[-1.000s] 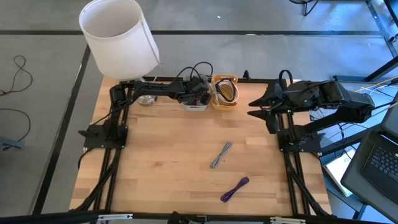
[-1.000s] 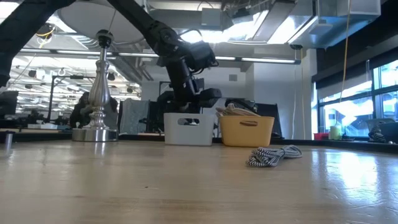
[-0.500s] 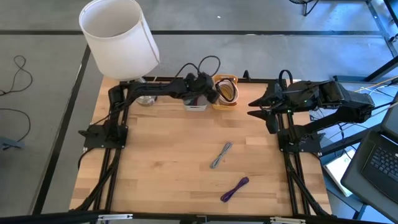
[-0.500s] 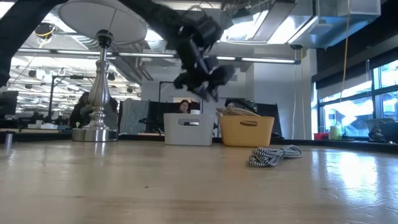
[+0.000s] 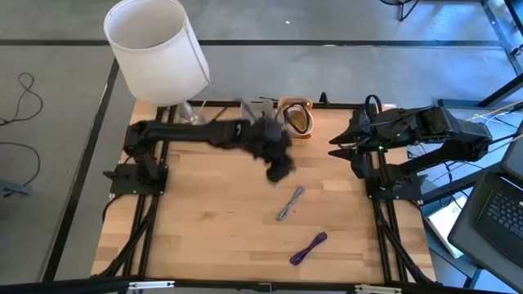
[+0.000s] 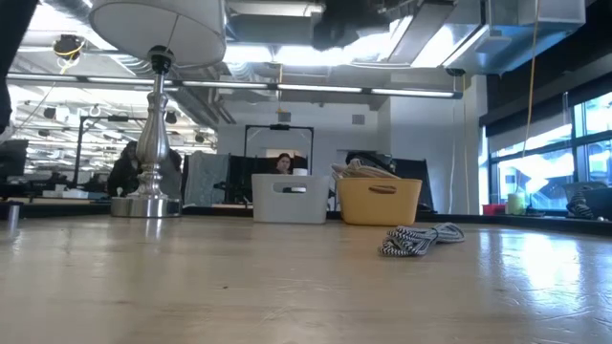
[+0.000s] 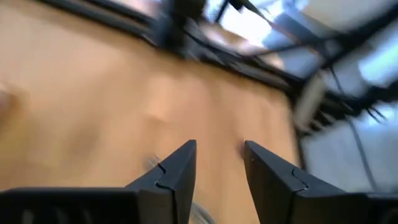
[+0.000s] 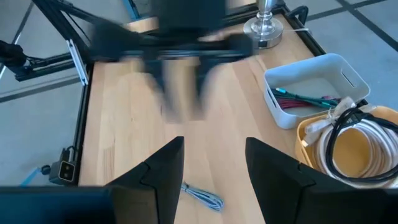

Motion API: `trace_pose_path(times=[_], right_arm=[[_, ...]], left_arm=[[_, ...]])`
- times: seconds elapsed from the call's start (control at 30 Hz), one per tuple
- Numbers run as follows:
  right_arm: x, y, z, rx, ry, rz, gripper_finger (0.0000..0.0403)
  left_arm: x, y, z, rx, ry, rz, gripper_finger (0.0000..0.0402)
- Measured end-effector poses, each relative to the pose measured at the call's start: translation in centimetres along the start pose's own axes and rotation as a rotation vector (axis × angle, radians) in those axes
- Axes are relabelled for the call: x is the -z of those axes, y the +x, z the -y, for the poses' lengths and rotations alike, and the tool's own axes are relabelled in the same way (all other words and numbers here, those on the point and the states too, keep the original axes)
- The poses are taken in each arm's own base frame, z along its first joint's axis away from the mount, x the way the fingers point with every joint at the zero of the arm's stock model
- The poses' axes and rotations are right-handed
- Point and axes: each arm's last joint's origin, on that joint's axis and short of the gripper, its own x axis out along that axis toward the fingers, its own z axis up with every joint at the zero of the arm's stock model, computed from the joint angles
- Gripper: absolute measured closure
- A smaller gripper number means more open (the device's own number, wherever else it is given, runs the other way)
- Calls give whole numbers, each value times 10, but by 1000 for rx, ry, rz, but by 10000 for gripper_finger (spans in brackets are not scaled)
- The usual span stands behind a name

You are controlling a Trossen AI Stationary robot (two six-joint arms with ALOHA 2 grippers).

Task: Pick & Place USB Port
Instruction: Put the white and black USB cable into the gray bin

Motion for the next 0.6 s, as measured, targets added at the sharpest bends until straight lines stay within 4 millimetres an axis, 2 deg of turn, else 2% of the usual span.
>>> trace_pose_path(times=[0.17, 0.27, 0.33, 0.43, 0.53, 0.6], right_arm=[[0, 0, 0, 0, -24, 1, 229], [0, 0, 0, 0, -30, 1, 229], [0, 0, 0, 0, -34, 1, 229], [0, 0, 0, -1, -28, -2, 229], [5, 4, -2, -72, -5, -82, 229], [14, 14, -4, -133, 7, -187, 229]], left_arm=[[36, 1, 65, 54, 33, -124, 279], [55, 12, 92, -2, 50, -116, 279], [66, 25, 96, -88, 27, -113, 279], [73, 40, 92, -146, -69, -121, 279], [72, 42, 87, -135, -110, -140, 279], [67, 35, 87, -137, -106, -109, 279]])
